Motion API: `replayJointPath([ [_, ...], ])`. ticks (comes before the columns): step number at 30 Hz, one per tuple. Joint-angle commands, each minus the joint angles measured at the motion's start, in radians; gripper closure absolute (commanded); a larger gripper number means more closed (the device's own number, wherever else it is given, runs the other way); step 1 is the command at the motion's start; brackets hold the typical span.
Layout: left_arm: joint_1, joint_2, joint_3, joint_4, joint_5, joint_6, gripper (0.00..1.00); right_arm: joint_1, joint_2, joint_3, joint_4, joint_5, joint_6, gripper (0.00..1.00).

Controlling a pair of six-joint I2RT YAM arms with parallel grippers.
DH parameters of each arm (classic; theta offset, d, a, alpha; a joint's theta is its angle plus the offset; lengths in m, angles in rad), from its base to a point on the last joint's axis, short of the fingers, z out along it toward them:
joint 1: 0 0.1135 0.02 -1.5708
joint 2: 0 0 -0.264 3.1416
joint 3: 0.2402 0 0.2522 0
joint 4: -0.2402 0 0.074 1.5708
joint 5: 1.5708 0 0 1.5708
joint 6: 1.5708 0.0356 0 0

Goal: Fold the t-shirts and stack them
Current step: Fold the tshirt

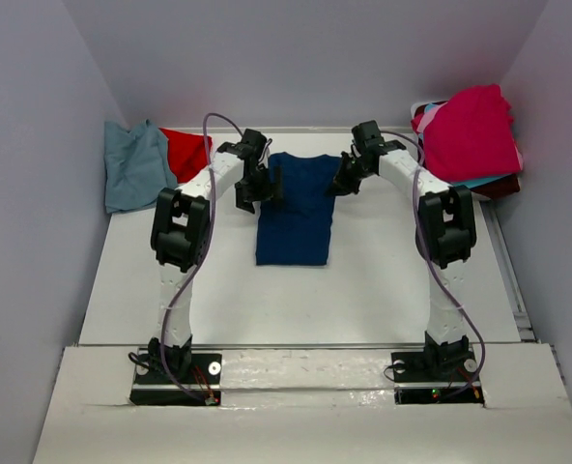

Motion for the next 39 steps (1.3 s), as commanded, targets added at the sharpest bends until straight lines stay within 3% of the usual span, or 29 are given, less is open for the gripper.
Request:
replayJointPath([
  [1, -0.004, 0.050, 0.067, -0.017, 0.052, -0.001, 0.07, 0.006, 0.000, -0.030, 0.038, -0.074, 0.010, 0.85],
  [7, -0.004, 0.065, 0.084, 0.018, 0.065, -0.009, 0.08, 0.006, 0.026, -0.044, 0.067, -0.108, 0.009, 0.85],
  [23, -0.004, 0.182, 0.257, -0.134, -0.306, -0.039, 0.07, 0.024, 0.183, 0.028, 0.129, -0.186, -0.004, 0.85],
  [39, -0.004, 0.271, 0.262, -0.169, -0.381, -0.042, 0.06, 0.024, 0.151, -0.037, 0.112, -0.087, -0.007, 0.84],
])
